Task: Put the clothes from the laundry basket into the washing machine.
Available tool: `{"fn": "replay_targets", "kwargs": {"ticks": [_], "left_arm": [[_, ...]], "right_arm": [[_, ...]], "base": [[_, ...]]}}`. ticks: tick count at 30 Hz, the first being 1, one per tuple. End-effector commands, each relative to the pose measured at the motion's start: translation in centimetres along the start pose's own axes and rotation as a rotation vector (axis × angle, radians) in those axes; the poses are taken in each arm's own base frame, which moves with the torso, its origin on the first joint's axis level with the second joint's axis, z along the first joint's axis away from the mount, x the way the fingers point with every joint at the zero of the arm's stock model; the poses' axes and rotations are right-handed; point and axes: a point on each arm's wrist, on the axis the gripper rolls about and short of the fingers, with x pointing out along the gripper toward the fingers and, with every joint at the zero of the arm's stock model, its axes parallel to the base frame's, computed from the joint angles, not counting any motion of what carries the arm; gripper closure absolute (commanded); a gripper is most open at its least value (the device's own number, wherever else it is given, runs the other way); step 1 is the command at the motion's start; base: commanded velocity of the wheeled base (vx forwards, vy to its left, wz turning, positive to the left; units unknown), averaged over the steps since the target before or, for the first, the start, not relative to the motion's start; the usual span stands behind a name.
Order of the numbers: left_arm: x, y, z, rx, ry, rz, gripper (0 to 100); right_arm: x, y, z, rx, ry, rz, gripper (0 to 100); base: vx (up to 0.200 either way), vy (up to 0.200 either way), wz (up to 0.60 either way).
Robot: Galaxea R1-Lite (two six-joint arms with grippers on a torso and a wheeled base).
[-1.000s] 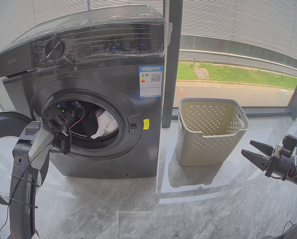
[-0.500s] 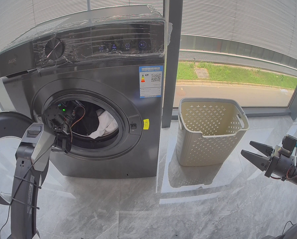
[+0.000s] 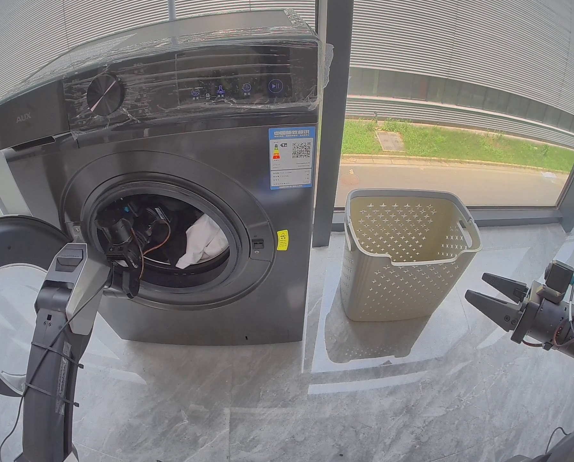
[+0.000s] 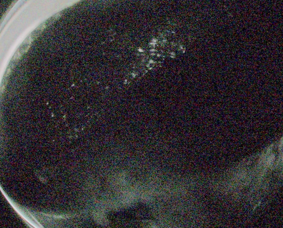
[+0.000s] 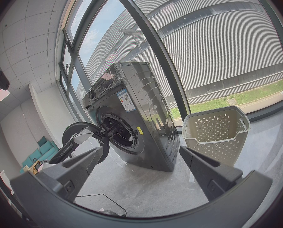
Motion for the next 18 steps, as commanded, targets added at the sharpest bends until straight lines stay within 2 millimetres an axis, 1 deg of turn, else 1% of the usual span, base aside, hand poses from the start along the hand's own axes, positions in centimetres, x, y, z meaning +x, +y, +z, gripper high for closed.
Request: {"fn": "replay_targets", "kwargs": {"ticks": [1,2,6,10,14,18], "left_arm": [[-0.4,0.9,-4.1,0.053,0.188,0.000,100],[-0.8,1.1,-5.2,0.047,0.239,0.010,0],[-1.1,1.1,-6.5,0.025,0.330,0.022,0],[-0.9,0.7,-6.4,0.015,0.348,0.001,0],[-1.0,0.7,-6.6,0.014,0.349,-0.004,0],[-0.7,0.3,-6.1,0.010,0.344,-0.012,0]], "right_arm": [[0.0,0.0,0.0,0.000,0.001,0.000,0],[0.0,0.0,-0.1,0.001,0.002,0.000,0],[0.0,0.0,0.0,0.000,0.000,0.001,0],[0.0,0.0,0.0,0.000,0.001,0.000,0],[0.0,0.0,0.0,0.000,0.000,0.002,0],[0.0,0.0,0.0,0.000,0.000,0.002,0]], "base": [[0.000,0.000,0.00],[0.000,0.000,0.00],[0.000,0.000,0.00],[0.000,0.000,0.00],[0.000,0.000,0.00],[0.000,0.000,0.00]]}}
